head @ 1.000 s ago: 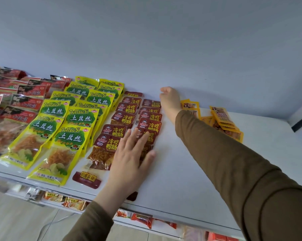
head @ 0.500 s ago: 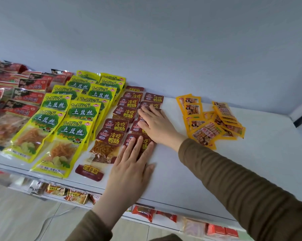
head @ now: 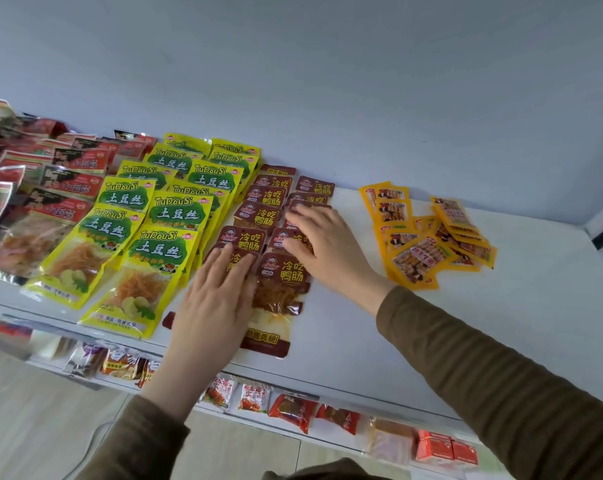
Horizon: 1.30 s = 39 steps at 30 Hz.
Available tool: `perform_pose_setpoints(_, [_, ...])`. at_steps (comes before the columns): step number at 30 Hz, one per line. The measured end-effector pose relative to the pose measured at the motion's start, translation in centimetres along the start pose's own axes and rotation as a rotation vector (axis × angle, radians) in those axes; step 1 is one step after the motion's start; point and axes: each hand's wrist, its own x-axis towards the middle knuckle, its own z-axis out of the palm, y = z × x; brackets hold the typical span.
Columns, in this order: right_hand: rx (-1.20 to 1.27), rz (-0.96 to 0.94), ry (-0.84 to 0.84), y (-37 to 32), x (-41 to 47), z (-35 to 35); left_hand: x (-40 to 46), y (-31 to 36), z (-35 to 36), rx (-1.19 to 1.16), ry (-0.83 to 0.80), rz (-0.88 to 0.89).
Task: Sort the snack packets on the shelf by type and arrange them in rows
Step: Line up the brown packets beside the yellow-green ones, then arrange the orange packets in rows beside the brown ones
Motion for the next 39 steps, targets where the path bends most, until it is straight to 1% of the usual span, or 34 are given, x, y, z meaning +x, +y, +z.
perform_pose_setpoints(3, [-0.057,-0.018,-0.203,-0.4,-0.7,0.7,0.0,-1.2,0.1,0.033,-0.104,-0.098])
perform_pose_setpoints(6, [-0.056,-0.007,-0.292,0.2,-0.4,1.0,-0.1,-1.2,0.4,0.043,-0.117,-0.122])
perform_pose_setpoints(10, [-0.064,-0.01,-0.321,0.7,0.1,1.1,0.3,-1.7,0.3,0.051,-0.134,-0.124])
perform_pose_setpoints(15, [-0.055,0.018,-0.313,-0.1,-0.1,0.7,0.7,-2.2,-0.2,0.008,-0.153,-0.065])
perform_pose_setpoints(17, [-0.046,0.026,-0.231,-0.8,-0.6,0.3,0.5,-2.2,-0.7,-0.033,-0.125,-0.043])
perform_pose_setpoints(19, [-0.025,0.016,-0.107,-1.7,-1.4,-0.3,0.1,-2.4,-1.1,-0.073,-0.086,-0.066])
perform_pose_setpoints(20, [-0.014,0.003,-0.073,-2.2,-2.0,-0.5,-0.1,-2.5,-1.1,-0.072,-0.074,-0.09])
perform_pose_setpoints(21, [-0.014,-0.017,-0.072,-2.8,-2.7,-0.5,-0.3,-2.6,-1.1,-0.054,-0.074,-0.112])
perform_pose_setpoints(22, [-0.032,-0.036,-0.107,-3.3,-3.4,-0.3,-0.5,-2.8,-1.1,-0.029,-0.086,-0.132])
perform_pose_setpoints(25, [-0.101,-0.032,-0.265,-4.2,-4.7,0.8,-0.6,-2.7,-0.9,0.01,-0.113,-0.17])
perform_pose_setpoints(28, [-0.085,0.004,-0.285,-4.5,-4.9,1.1,-0.5,-2.6,-1.0,0.025,-0.119,-0.158])
perform_pose_setpoints(30, [-0.06,0.011,-0.262,-4.7,-4.8,0.6,-0.4,-2.4,-1.4,0.026,-0.089,-0.141])
perform_pose_setpoints(32, [-0.009,0.043,-0.195,-4.5,-4.9,-0.6,-0.1,-1.4,-1.8,0.013,-0.04,-0.092])
perform_pose_setpoints(36, [0.049,0.164,0.027,-2.5,-5.7,-3.7,1.4,2.3,-1.6,-0.036,-0.044,0.017])
perform_pose_setpoints(39, [0.047,0.309,0.175,1.3,-7.1,-6.3,3.1,5.9,-0.6,-0.045,-0.057,0.131])
